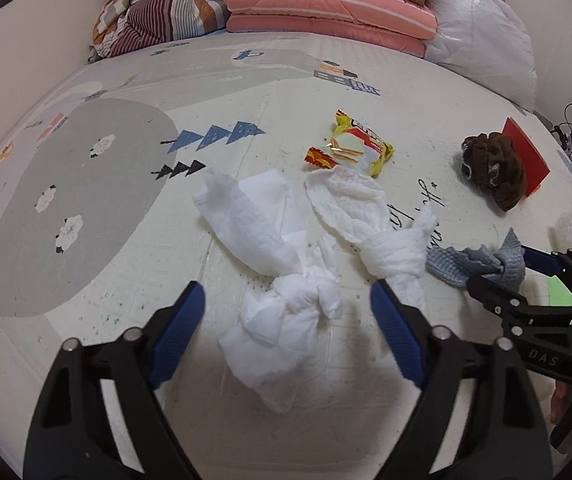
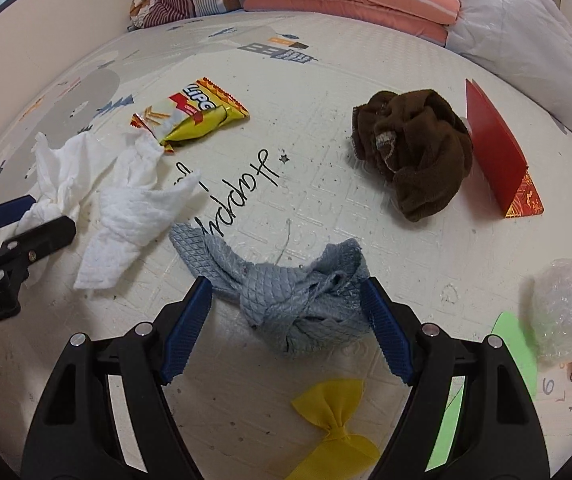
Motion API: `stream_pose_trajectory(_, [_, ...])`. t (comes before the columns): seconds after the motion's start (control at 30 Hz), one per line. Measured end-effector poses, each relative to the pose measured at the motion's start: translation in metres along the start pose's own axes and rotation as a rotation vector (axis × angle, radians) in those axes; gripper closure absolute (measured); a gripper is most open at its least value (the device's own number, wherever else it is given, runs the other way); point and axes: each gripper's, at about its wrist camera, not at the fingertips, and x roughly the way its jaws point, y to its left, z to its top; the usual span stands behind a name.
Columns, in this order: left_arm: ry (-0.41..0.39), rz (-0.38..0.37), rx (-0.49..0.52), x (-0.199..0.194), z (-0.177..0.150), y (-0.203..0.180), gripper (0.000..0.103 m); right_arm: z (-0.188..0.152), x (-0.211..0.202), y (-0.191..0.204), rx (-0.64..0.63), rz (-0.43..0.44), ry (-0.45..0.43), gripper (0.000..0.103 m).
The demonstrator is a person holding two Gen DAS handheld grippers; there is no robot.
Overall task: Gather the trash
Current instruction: 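Grasp the white tissue with the left tool while the right tool grasps the grey sock, then carry the white tissue and grey sock with both tools to the bin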
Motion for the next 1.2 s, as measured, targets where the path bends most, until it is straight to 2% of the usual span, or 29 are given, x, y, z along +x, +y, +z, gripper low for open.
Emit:
stream_pose_trajectory(0.03, [0.001, -0.002, 0.004, 0.0, 0.0, 0.0, 0.059, -0.001, 0.002, 0.0, -0.008, -0.007, 0.002, 0.03])
stream_pose_trajectory(0.07, [0.019, -0.039, -0.006, 0.002, 0.0, 0.002, 0.071, -0.002, 0.003, 0.001, -0.021, -0.017, 0.003, 0.035])
stream_pose_trajectory(0.1, [0.021, -0.055, -0.025, 0.002, 0.0, 0.004, 0.071, -0.003, 0.002, 0.002, -0.036, -0.028, -0.004, 0.037])
stream_pose_trajectory(0.13, [0.013, -0.058, -0.026, 0.001, -0.002, 0.004, 0.071, -0.003, 0.002, 0.003, -0.041, -0.024, -0.007, 0.046])
stream_pose_trajectory(0.17, [0.011, -0.055, -0.013, 0.0, -0.002, 0.002, 0.072, -0.001, 0.0, 0.002, -0.042, -0.024, -0.007, 0.062])
stream_pose_trajectory(0.27, [0.016, -0.083, -0.008, -0.002, -0.005, -0.003, 0.072, 0.003, -0.005, 0.0, -0.04, -0.014, -0.012, 0.075])
stream_pose_trajectory(0.37, [0.012, -0.097, -0.008, -0.007, -0.006, -0.007, 0.073, 0.004, -0.012, -0.002, -0.017, 0.032, -0.021, 0.077])
stream_pose_trajectory(0.7, [-0.025, -0.103, 0.005, -0.059, -0.009, -0.014, 0.073, -0.004, -0.063, -0.005, 0.007, 0.073, -0.073, 0.077])
stream_pose_trajectory(0.93, [-0.059, -0.13, 0.037, -0.112, -0.017, -0.038, 0.073, -0.019, -0.133, -0.008, 0.026, 0.095, -0.158, 0.077])
stream_pose_trajectory(1.2, [-0.11, -0.199, 0.133, -0.18, -0.035, -0.096, 0.073, -0.053, -0.217, -0.037, 0.077, 0.076, -0.237, 0.077])
